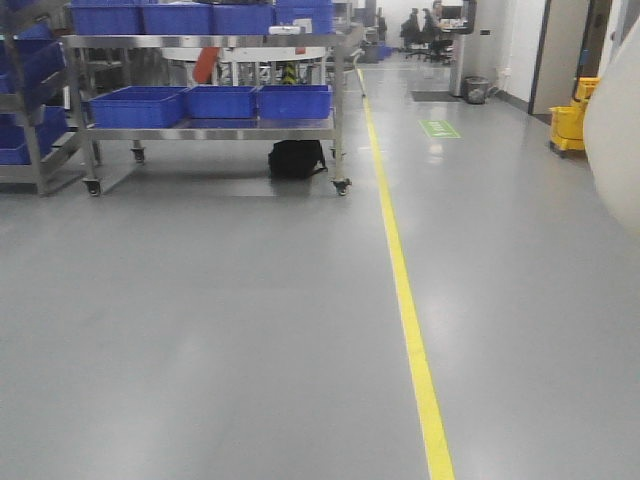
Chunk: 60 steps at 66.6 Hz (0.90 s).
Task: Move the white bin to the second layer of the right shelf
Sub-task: 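Hold the bin in the right gripper while driving along the aisle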
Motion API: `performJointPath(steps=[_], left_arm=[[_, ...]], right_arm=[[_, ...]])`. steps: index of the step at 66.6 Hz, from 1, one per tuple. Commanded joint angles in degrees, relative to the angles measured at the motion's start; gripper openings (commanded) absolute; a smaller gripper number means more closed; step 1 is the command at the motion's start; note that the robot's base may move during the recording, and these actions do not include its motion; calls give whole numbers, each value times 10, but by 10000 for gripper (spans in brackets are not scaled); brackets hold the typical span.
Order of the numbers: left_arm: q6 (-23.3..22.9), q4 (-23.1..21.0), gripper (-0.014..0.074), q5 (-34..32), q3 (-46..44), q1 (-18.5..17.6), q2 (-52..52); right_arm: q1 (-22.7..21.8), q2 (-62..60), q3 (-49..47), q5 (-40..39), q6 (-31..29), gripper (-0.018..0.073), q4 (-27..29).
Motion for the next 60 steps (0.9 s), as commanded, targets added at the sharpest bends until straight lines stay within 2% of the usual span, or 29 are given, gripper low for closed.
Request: performJointPath(steps=[1, 60], left_arm=[[-3, -4, 85, -46, 21, -2, -9], [-3, -4, 85, -46, 21, -2, -9]], right_arm=[[1, -1, -17, -58, 1, 68, 1], [1, -1, -17, -58, 1, 68, 1]])
